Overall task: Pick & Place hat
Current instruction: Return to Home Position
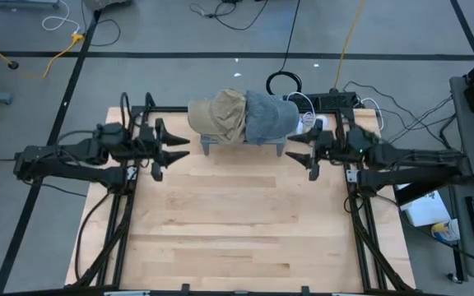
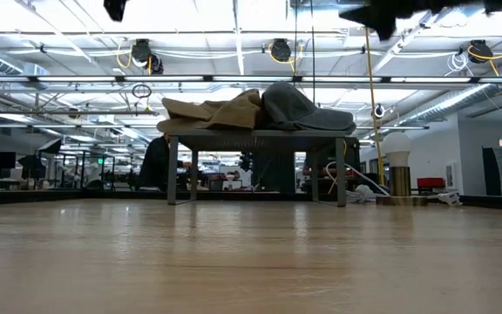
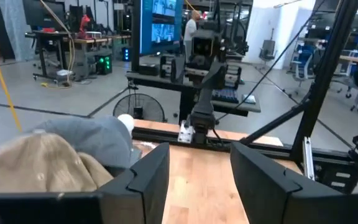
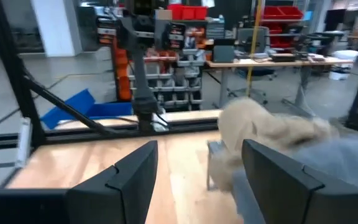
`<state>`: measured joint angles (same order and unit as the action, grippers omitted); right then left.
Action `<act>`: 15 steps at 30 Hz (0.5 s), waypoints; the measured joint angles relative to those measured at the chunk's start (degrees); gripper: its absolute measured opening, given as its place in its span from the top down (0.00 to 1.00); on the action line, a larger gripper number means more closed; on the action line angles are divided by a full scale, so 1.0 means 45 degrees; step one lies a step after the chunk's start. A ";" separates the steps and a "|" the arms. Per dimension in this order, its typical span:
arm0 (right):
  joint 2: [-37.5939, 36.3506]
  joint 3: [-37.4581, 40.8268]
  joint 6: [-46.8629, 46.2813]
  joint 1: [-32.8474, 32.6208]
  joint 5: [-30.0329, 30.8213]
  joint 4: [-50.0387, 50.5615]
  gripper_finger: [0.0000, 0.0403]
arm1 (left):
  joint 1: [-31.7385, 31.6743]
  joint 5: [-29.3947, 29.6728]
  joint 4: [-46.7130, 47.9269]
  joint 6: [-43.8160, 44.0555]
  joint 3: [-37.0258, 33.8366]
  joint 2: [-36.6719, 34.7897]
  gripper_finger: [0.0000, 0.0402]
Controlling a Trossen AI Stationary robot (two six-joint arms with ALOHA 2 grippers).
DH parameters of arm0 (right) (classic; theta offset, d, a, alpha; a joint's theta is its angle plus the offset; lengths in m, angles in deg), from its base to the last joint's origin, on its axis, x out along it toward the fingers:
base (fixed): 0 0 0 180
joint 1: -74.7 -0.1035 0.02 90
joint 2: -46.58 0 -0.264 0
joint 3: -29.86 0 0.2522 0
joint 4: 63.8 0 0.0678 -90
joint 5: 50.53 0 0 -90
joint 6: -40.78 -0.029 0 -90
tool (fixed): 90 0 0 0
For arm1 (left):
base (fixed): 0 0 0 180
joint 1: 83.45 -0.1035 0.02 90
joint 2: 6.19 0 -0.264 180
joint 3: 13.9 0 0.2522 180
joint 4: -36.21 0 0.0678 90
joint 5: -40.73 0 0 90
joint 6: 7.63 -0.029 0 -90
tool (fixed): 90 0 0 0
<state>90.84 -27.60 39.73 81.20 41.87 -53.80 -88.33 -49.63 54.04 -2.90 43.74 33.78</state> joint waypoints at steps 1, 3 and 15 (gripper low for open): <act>-0.0226 0.0723 -0.0030 -0.0033 0.0147 -0.0580 0.44 | 0.0043 0.0005 -0.0379 0.0000 -0.0457 -0.0144 0.57; -0.0619 0.2014 -0.0255 -0.0052 0.0156 -0.1707 0.44 | 0.0095 0.0009 -0.1280 0.0101 -0.1390 -0.0448 0.56; -0.2177 0.7192 -0.1760 -0.0222 0.0502 -0.6048 0.44 | 0.0111 -0.0005 -0.6654 0.1115 -0.6438 -0.1346 0.49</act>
<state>81.04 4.77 31.81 80.20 44.13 -81.01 -87.83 -49.66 24.10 2.12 14.77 27.72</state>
